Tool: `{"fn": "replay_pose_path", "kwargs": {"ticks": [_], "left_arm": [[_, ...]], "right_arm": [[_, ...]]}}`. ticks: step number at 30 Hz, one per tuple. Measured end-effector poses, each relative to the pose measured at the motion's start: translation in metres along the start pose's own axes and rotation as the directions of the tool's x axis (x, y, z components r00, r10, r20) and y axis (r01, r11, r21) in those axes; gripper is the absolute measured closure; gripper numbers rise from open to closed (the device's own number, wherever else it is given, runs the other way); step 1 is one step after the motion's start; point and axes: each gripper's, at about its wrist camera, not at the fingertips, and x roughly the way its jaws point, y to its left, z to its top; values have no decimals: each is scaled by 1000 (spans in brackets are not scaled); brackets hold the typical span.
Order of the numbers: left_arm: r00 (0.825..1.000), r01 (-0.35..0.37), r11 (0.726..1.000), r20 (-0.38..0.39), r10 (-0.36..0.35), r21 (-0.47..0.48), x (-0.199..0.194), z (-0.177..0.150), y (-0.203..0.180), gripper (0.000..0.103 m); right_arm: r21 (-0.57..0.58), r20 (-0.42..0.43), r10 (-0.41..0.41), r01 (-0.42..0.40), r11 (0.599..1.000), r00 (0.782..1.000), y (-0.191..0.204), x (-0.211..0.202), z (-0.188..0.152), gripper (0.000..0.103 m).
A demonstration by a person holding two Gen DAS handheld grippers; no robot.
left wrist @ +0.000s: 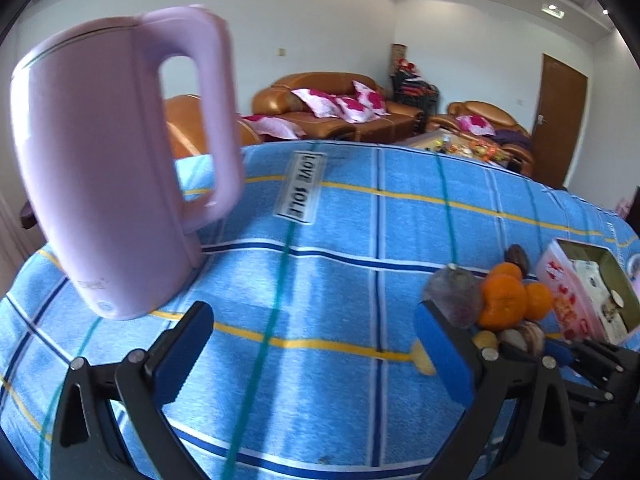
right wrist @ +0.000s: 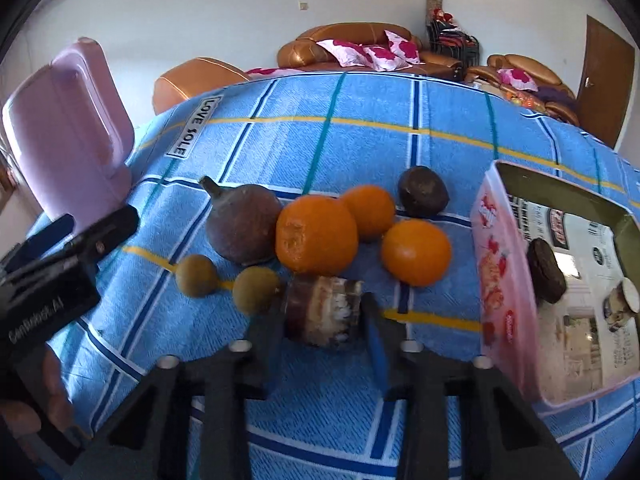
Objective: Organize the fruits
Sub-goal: 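Grasp the small wrapped cylindrical snack with the right gripper, then grasp a small brown round fruit with the left gripper while the right gripper holds the snack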
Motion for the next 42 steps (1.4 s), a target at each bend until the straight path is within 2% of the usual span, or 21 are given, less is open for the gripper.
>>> {"fn": "replay_pose_path", "kwargs": {"ticks": [3, 6, 9, 12, 13, 14, 16, 20, 23, 27, 30, 31, 36, 42], "left_arm": [[1000, 31, 999, -8, -30, 33, 0, -1, -7, 1], [998, 64, 996, -11, -63, 70, 0, -3, -14, 1], [994, 112, 985, -34, -108, 129, 0, -7, -27, 2], [990, 132, 975, -65, -122, 177, 2, -10, -39, 9], [989, 140, 973, -80, -127, 186, 5, -10, -41, 15], [987, 145, 971, -93, -129, 191, 6, -11, -43, 25], [984, 149, 968, -130, -125, 203, 13, -11, -47, 37], [972, 190, 959, -174, -155, 209, 19, -13, -54, 36], [962, 193, 955, -235, -139, 226, 32, -15, -62, 40], [958, 209, 958, -235, -162, 195, 36, -12, -62, 49], [960, 208, 957, -228, -161, 201, 34, -12, -63, 65], [961, 208, 957, -226, -160, 204, 34, -12, -63, 74], [971, 171, 964, -201, -129, 203, 32, -10, -62, 75], [995, 73, 982, -87, -59, 176, 13, -8, -56, 75]], "right_arm": [[20, 14, 38, -38, 999, 999, -5, -4, -2, 70], [24, 95, 66, -68, 997, 993, -10, -23, -7, 70], [-5, 203, 37, -37, 999, 978, -14, -49, -10, 70], [-51, 294, -9, 26, 998, 956, -17, -71, -16, 70], [-65, 308, -21, 43, 997, 951, -17, -74, -19, 70], [-71, 314, -28, 53, 996, 949, -19, -76, -21, 70], [-73, 315, -34, 60, 995, 948, -22, -76, -24, 70], [-65, 297, -16, 36, 997, 955, -24, -73, -22, 70], [-64, 296, -8, 28, 998, 955, -22, -72, -22, 70], [-60, 285, 3, 15, 998, 959, -22, -71, -23, 70], [-60, 277, 7, 10, 998, 961, -23, -69, -23, 70], [-57, 275, 9, 6, 998, 961, -23, -69, -23, 70], [-39, 284, 13, -2, 999, 959, -27, -69, -22, 70], [-61, 353, -20, 44, 997, 935, -24, -80, -25, 70]]}}
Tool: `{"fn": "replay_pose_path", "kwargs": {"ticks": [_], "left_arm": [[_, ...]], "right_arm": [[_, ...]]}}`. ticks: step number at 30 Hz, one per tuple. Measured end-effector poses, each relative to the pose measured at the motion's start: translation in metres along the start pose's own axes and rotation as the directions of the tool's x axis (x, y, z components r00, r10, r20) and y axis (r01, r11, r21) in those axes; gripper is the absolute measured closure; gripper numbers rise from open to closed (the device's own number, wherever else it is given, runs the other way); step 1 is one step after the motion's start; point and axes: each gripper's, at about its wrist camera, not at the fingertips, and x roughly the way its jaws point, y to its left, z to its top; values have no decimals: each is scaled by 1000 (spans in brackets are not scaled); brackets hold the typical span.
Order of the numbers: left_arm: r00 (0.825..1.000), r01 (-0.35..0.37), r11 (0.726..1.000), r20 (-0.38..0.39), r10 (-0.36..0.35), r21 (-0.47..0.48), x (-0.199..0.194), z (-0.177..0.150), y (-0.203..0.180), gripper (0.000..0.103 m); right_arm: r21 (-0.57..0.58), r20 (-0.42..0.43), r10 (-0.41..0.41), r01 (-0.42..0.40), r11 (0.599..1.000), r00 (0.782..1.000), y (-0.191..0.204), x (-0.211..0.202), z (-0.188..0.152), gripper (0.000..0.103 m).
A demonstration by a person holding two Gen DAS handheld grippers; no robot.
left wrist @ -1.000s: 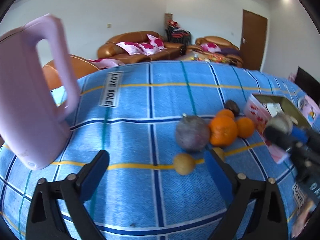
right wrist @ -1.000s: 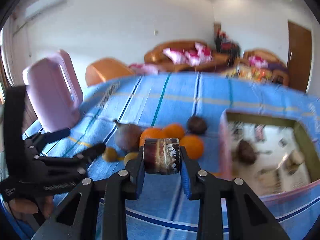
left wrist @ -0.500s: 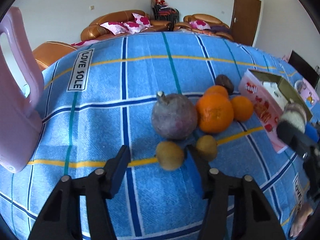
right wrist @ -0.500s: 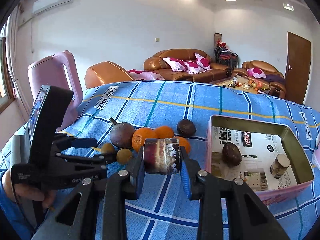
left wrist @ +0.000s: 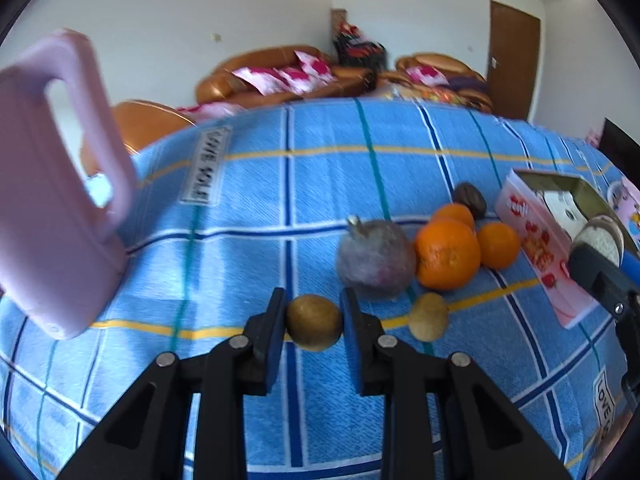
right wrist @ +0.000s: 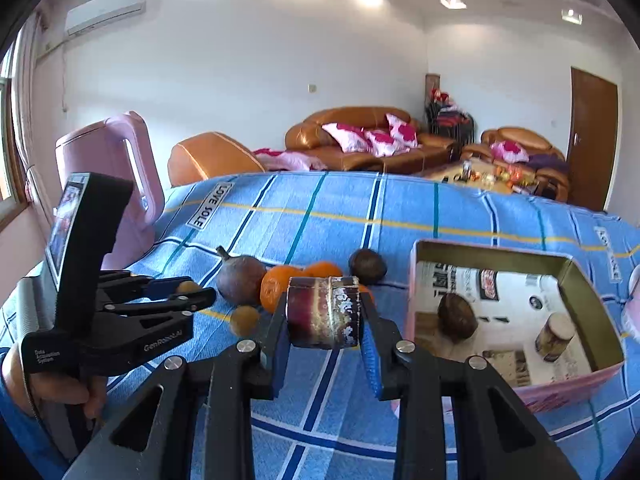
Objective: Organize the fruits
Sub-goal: 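Carry both to the tin while the right gripper sets the snack onto the biscuit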
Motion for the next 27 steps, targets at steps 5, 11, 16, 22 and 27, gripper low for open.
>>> {"fn": "replay_pose_path", "kwargs": {"ticks": [5, 11, 16, 22, 27], "left_arm": [[996, -44, 998, 81, 47, -37, -20, -4, -1, 75], [993, -29, 997, 113, 37, -70, -33, -5, -14, 75], [989, -15, 998, 145, 25, -66, -43, 0, -31, 75], [985, 6, 999, 170, 3, -54, -48, 6, -53, 75], [984, 29, 999, 175, -21, -43, -46, 13, -73, 75]], "right_arm": [[-24, 39, -11, 12, 1000, 999, 2, -8, 2, 70], [-6, 60, -4, 4, 1000, 998, -4, -14, 7, 70], [9, 75, -4, 3, 1000, 997, -16, -20, 11, 70], [5, 85, -39, 39, 999, 996, -40, -26, 10, 70], [25, 86, -75, 73, 997, 993, -67, -30, 9, 70]]}}
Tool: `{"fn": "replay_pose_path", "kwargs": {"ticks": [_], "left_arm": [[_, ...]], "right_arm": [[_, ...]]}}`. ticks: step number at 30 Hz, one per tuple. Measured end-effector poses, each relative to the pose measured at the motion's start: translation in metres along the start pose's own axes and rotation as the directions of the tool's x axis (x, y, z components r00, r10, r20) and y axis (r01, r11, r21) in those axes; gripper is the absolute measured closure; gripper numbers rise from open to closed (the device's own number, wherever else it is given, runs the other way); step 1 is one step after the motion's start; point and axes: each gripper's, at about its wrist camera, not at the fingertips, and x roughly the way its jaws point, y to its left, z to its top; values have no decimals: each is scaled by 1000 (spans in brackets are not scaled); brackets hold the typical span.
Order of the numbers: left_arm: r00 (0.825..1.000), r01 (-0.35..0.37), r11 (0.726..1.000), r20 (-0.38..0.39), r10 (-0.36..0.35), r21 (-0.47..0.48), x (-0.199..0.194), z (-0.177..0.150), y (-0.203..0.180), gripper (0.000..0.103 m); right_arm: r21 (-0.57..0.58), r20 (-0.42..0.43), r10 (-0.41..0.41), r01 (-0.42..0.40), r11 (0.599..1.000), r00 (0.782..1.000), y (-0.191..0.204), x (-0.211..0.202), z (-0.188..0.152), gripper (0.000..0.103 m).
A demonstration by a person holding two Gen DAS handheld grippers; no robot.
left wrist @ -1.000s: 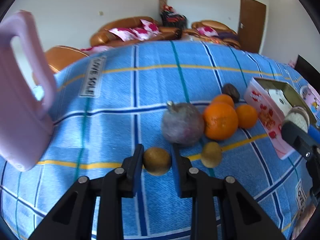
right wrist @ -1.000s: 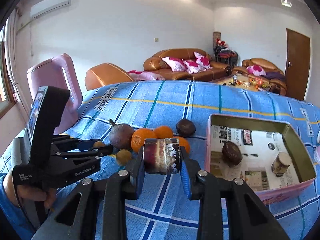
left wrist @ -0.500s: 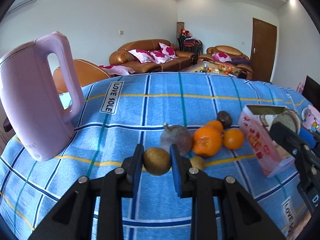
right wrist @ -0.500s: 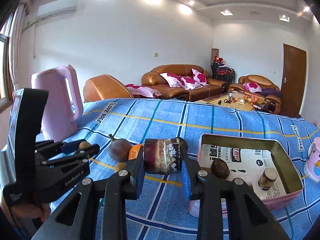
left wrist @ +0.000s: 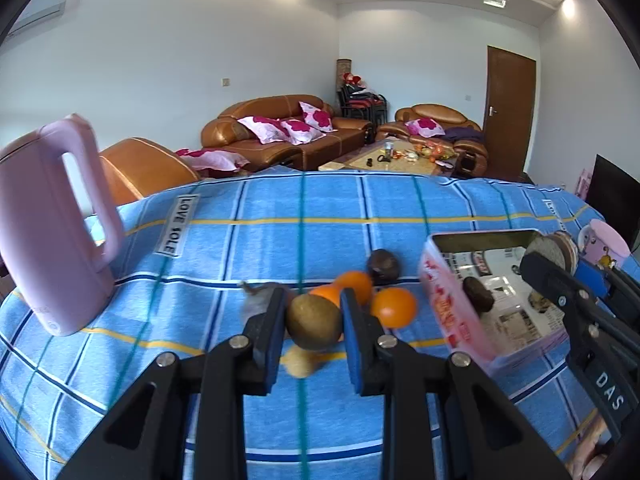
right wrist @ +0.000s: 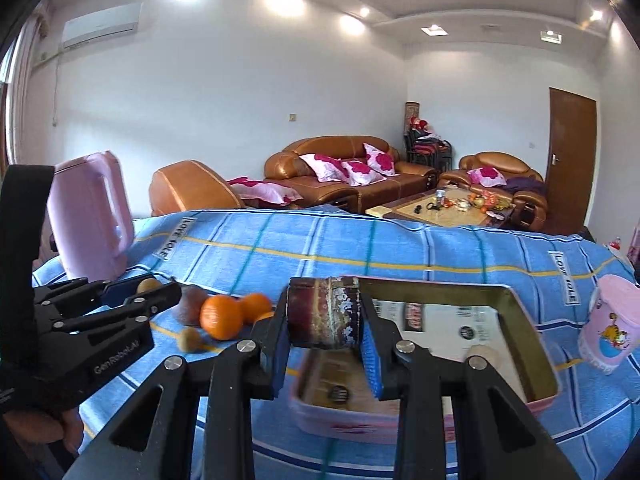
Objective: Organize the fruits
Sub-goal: 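Carry both to the tin while the right gripper sets the snack onto the biscuit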
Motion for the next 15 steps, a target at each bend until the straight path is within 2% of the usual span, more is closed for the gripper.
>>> {"fn": "replay_pose_path", "kwargs": {"ticks": [15], "left_arm": [[997, 73, 996, -1, -73, 58, 12, 15, -63, 75]], "right_arm": [[69, -45, -94, 97, 993, 995, -77, 6, 1, 70]]}}
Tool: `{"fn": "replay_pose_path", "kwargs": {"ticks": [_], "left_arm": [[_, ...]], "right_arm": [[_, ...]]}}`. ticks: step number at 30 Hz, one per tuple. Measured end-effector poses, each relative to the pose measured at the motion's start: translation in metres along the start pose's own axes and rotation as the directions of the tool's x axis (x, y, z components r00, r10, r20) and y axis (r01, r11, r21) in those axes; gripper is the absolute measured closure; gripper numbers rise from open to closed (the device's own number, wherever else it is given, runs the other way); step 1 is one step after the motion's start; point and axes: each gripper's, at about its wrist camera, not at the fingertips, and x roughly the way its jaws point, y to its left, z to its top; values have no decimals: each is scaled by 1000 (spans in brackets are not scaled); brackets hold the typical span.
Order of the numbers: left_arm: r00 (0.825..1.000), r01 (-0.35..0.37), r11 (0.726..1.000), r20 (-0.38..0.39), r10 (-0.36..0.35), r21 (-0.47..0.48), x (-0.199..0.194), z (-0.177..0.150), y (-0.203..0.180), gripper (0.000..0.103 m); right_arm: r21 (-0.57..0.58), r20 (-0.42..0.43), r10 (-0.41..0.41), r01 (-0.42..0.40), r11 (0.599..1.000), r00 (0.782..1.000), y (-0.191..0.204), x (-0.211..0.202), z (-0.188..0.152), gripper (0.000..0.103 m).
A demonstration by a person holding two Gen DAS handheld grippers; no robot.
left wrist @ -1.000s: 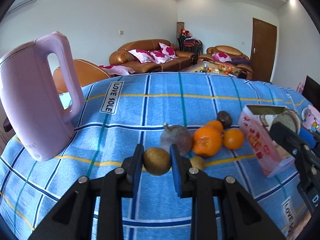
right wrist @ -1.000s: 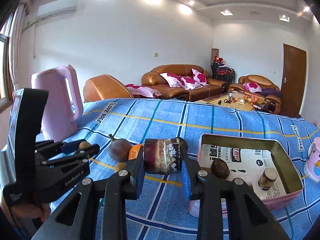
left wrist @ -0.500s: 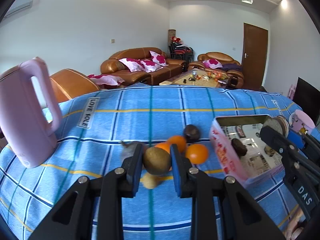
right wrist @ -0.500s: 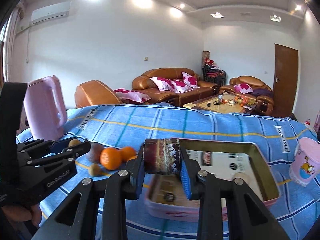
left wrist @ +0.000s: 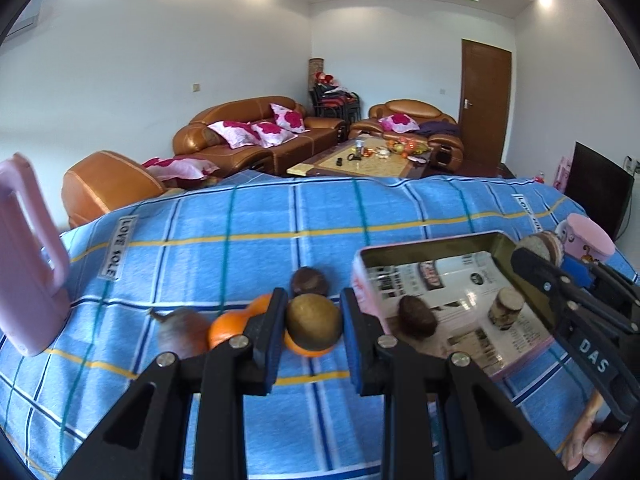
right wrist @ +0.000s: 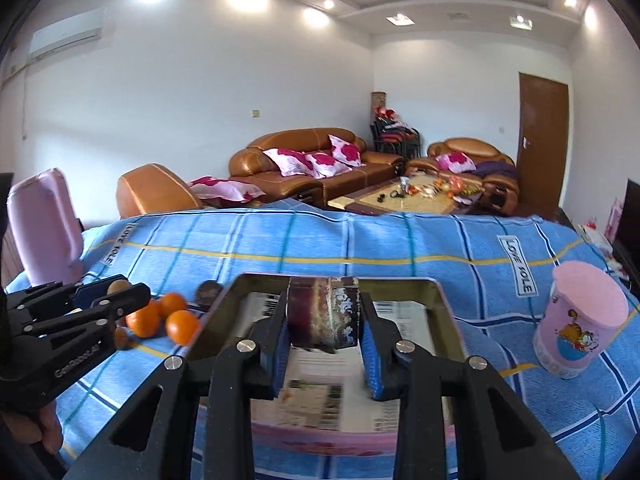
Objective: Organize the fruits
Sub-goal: 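Carry both to the tin while the right gripper sets the snack onto the biscuit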
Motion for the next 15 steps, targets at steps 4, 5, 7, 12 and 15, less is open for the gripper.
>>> {"fn": "replay_pose_path", "kwargs": {"ticks": [4, 5, 7, 12, 15], "left_arm": [[1000, 27, 999, -3, -27, 19, 7, 5, -19, 75], [999, 34, 999, -6, -34, 22, 9, 6, -22, 75], [999, 51, 998, -18, -50, 23, 14, 7, -31, 75], [996, 79, 996, -44, -77, 39, 24, 3, -50, 75], [995, 84, 995, -59, -81, 45, 30, -1, -57, 75]], "right_arm": [[14, -23, -36, 36, 999, 999, -15, 8, 0, 70], [16, -30, -47, 47, 999, 998, -18, 10, 0, 70], [16, -50, -60, 61, 998, 997, -25, 16, -1, 70], [5, -106, -69, 70, 998, 992, -31, 28, -4, 70], [-21, -127, -76, 74, 997, 989, -29, 34, -6, 70]]}}
